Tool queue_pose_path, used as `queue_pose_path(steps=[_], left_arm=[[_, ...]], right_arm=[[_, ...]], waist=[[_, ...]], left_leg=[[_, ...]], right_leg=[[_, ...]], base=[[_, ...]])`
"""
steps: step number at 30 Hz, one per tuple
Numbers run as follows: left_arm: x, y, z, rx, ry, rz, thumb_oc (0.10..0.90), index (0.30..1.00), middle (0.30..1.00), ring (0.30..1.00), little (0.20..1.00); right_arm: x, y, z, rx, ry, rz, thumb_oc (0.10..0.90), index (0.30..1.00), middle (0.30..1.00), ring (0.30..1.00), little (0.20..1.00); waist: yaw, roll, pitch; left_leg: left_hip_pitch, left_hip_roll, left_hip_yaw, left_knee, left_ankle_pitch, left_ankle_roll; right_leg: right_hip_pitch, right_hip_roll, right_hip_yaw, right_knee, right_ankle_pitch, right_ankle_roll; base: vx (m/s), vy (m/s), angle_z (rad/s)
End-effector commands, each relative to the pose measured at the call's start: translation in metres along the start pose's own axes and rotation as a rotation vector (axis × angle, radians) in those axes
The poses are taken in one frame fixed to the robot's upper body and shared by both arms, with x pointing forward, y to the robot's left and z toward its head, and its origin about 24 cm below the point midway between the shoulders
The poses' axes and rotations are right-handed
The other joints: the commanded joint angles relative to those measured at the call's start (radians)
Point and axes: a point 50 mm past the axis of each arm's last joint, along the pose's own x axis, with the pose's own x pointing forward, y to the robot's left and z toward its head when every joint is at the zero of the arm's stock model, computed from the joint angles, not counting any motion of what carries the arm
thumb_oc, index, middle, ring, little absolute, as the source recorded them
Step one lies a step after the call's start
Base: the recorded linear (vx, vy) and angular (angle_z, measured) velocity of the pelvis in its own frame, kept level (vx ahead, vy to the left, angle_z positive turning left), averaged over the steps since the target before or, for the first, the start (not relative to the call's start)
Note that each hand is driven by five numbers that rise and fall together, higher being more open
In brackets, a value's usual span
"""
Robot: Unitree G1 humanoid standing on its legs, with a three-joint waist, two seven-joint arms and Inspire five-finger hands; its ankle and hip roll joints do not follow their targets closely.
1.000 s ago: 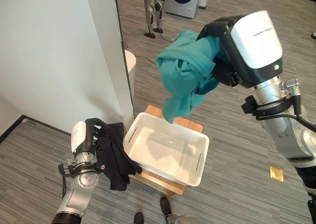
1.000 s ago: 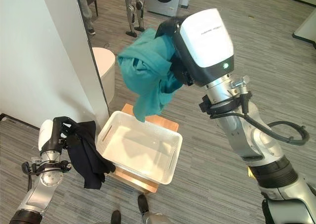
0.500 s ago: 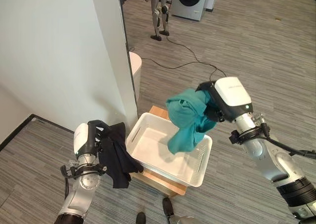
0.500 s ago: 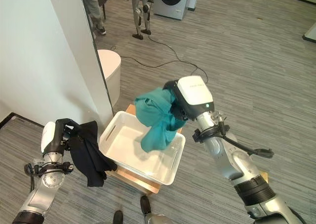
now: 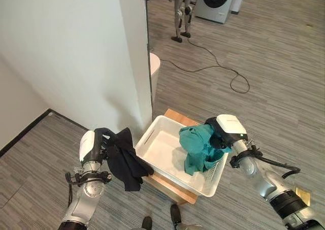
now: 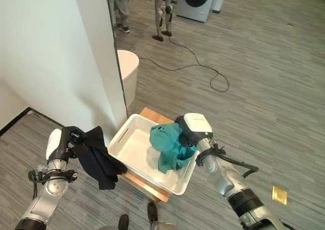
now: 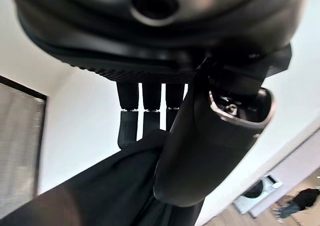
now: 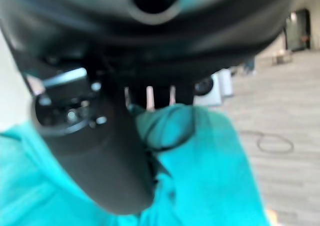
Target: Pick up bed clothes into laundry basket.
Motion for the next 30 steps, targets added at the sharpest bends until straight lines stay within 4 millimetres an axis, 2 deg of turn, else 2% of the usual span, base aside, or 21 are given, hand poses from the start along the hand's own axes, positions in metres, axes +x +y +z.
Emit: queue_pose_path(steps=[1, 5, 6, 7, 9, 14, 20, 21, 22, 24, 25, 28, 30], left_arm=[[0.015, 0.012, 0.031, -0.017, -0.187, 0.042, 0.4, 0.3, 0.3, 0.3, 0.3], [0.015, 0.007, 0.029, -0.022, -0.174, 0.023, 0.4, 0.3, 0.3, 0.3, 0.3], [0.015, 0.004, 0.027, -0.024, -0.163, 0.015, 0.4, 0.3, 0.3, 0.3, 0.3], [0.015, 0.004, 0.027, -0.023, -0.163, 0.015, 0.4, 0.3, 0.3, 0.3, 0.3], [0.015, 0.002, 0.026, -0.027, -0.156, 0.01, 0.4, 0.3, 0.3, 0.3, 0.3], [0.015, 0.002, 0.024, -0.024, -0.15, 0.008, 0.4, 0.3, 0.3, 0.3, 0.3], [0.018, 0.005, 0.025, -0.025, -0.148, 0.016, 0.4, 0.3, 0.3, 0.3, 0.3], [0.018, 0.007, 0.025, -0.03, -0.149, 0.019, 0.4, 0.3, 0.3, 0.3, 0.3], [0.018, 0.007, 0.025, -0.031, -0.149, 0.018, 0.4, 0.3, 0.3, 0.3, 0.3], [0.018, 0.01, 0.025, -0.042, -0.149, 0.024, 0.4, 0.3, 0.3, 0.3, 0.3], [0.019, 0.014, 0.03, -0.074, -0.176, 0.009, 0.4, 0.3, 0.3, 0.3, 0.3], [0.019, 0.017, 0.036, -0.112, -0.201, -0.004, 0.4, 0.3, 0.3, 0.3, 0.3], [0.021, 0.032, 0.048, -0.201, -0.264, 0.0, 0.4, 0.3, 0.3, 0.3, 0.3]], right_arm=[[0.015, -0.015, 0.008, 0.016, -0.025, -0.12, 0.4, 0.3, 0.3, 0.3, 0.3], [0.017, 0.001, 0.007, 0.038, 0.011, -0.08, 0.4, 0.3, 0.3, 0.3, 0.3], [0.016, 0.011, 0.004, 0.052, 0.04, -0.05, 0.533, 0.5, 0.5, 0.5, 0.5], [0.016, 0.011, 0.004, 0.052, 0.039, -0.051, 0.8, 0.9, 0.9, 0.9, 0.9], [0.017, 0.018, 0.002, 0.051, 0.063, -0.029, 0.8, 0.9, 0.9, 0.9, 0.9], [0.02, 0.017, -0.004, 0.045, 0.097, -0.039, 0.8, 0.9, 0.9, 0.9, 0.9], [0.023, -0.014, -0.009, 0.007, 0.082, -0.139, 0.8, 0.9, 0.9, 0.9, 0.9], [0.022, -0.03, -0.011, 0.0, 0.071, -0.197, 0.8, 0.9, 0.9, 0.9, 0.9], [0.021, -0.03, -0.011, 0.0, 0.072, -0.196, 0.8, 0.9, 0.9, 0.9, 0.9], [0.016, -0.048, -0.013, -0.007, 0.061, -0.268, 0.8, 0.9, 0.9, 0.9, 0.9], [0.008, -0.067, -0.017, -0.011, 0.056, -0.345, 0.8, 0.9, 0.9, 0.9, 0.9], [0.002, -0.076, -0.022, -0.013, 0.066, -0.376, 0.8, 0.9, 0.9, 0.9, 0.9], [-0.009, -0.087, -0.037, -0.019, 0.113, -0.415, 0.8, 0.9, 0.9, 0.9, 0.9]], waist=[[0.024, -0.058, -0.112], [0.038, -0.06, -0.106], [0.043, -0.06, -0.105], [0.043, -0.061, -0.104], [0.049, -0.061, -0.103], [0.054, -0.06, -0.105], [0.048, -0.063, -0.104], [0.041, -0.063, -0.104], [0.042, -0.062, -0.104], [0.029, -0.063, -0.105], [0.009, -0.059, -0.104], [0.0, -0.056, -0.104], [-0.022, -0.048, -0.106]], left_leg=[[-0.065, -0.01, 0.025, 0.002, -0.043, -0.04], [-0.074, -0.014, 0.016, 0.002, -0.041, -0.039], [-0.074, -0.016, 0.014, 0.002, -0.04, -0.038], [-0.074, -0.016, 0.014, 0.002, -0.041, -0.038], [-0.073, -0.017, 0.014, 0.002, -0.041, -0.038], [-0.067, -0.02, 0.012, 0.002, -0.043, -0.038], [-0.064, -0.02, 0.018, 0.002, -0.045, -0.039], [-0.062, -0.018, 0.023, 0.002, -0.046, -0.039], [-0.062, -0.018, 0.023, 0.002, -0.046, -0.039], [-0.061, -0.017, 0.028, 0.002, -0.048, -0.038], [-0.059, -0.017, 0.039, 0.002, -0.049, -0.039], [-0.058, -0.016, 0.048, 0.002, -0.051, -0.039], [-0.058, -0.014, 0.059, 0.002, -0.051, -0.038]], right_leg=[[0.092, -0.129, -0.002, 0.007, -0.184, 0.133], [0.09, -0.129, -0.015, 0.006, -0.188, 0.132], [0.092, -0.129, -0.018, 0.006, -0.19, 0.131], [0.093, -0.129, -0.018, 0.006, -0.19, 0.131], [0.097, -0.128, -0.023, 0.005, -0.191, 0.131], [0.102, -0.127, -0.033, 0.005, -0.195, 0.131], [0.102, -0.128, -0.036, 0.005, -0.193, 0.134], [0.102, -0.129, -0.034, 0.005, -0.192, 0.134], [0.102, -0.129, -0.034, 0.005, -0.192, 0.134], [0.102, -0.129, -0.032, 0.005, -0.19, 0.135], [0.098, -0.13, -0.026, 0.006, -0.186, 0.138], [0.096, -0.13, -0.022, 0.006, -0.183, 0.141], [0.091, -0.13, -0.012, 0.007, -0.177, 0.144]], base=[[0.03, -0.006, 0.05], [0.01, -0.008, 0.19], [0.01, -0.012, 0.11], [0.01, -0.011, 0.08], [0.0, -0.003, 0.1], [0.0, 0.001, 0.04], [-0.01, 0.003, 0.01], [-0.03, 0.01, 0.02], [0.0, 0.0, 0.0], [-0.03, 0.009, -0.02], [-0.04, 0.017, -0.07], [-0.04, 0.024, -0.16], [-0.05, 0.044, -0.24]])
